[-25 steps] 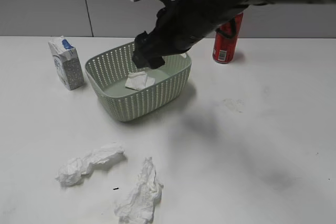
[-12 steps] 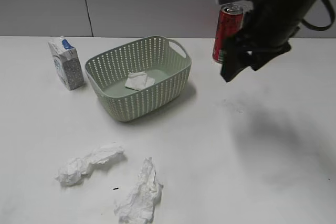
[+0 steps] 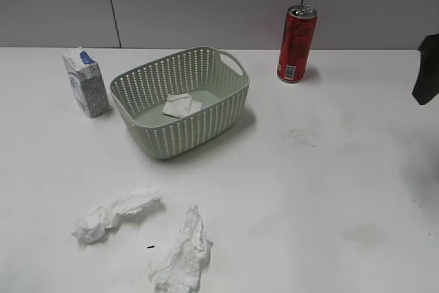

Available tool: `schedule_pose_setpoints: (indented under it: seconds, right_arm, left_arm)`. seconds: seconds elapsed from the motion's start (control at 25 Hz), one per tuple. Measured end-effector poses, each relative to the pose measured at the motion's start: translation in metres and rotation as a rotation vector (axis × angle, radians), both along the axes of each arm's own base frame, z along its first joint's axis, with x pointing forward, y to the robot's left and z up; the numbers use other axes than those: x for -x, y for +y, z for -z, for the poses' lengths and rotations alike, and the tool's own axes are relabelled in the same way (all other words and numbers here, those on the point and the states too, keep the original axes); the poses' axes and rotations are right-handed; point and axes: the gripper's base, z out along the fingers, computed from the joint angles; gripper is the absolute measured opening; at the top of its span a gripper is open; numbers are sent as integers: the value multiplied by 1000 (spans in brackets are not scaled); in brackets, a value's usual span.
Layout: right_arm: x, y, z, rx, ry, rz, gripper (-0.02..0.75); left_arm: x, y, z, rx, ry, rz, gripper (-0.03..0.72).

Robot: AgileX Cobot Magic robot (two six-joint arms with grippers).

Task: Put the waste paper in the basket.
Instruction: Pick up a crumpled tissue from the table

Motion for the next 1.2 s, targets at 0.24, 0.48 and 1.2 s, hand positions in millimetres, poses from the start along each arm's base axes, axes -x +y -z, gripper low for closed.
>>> schedule_pose_setpoints:
  seconds: [0.24, 0.48, 1.2]
  right_arm:
    - [57, -3, -22, -26, -72, 11, 571]
    - [118, -4, -35, -63, -218, 27, 571]
    - [273, -13, 1, -87, -562, 27, 571]
  left_arm:
    - [-40, -15, 12, -65, 154, 163, 573]
    - [-83, -42, 31, -182, 328, 320, 571]
    - [-159, -135, 142, -439, 620, 571, 568]
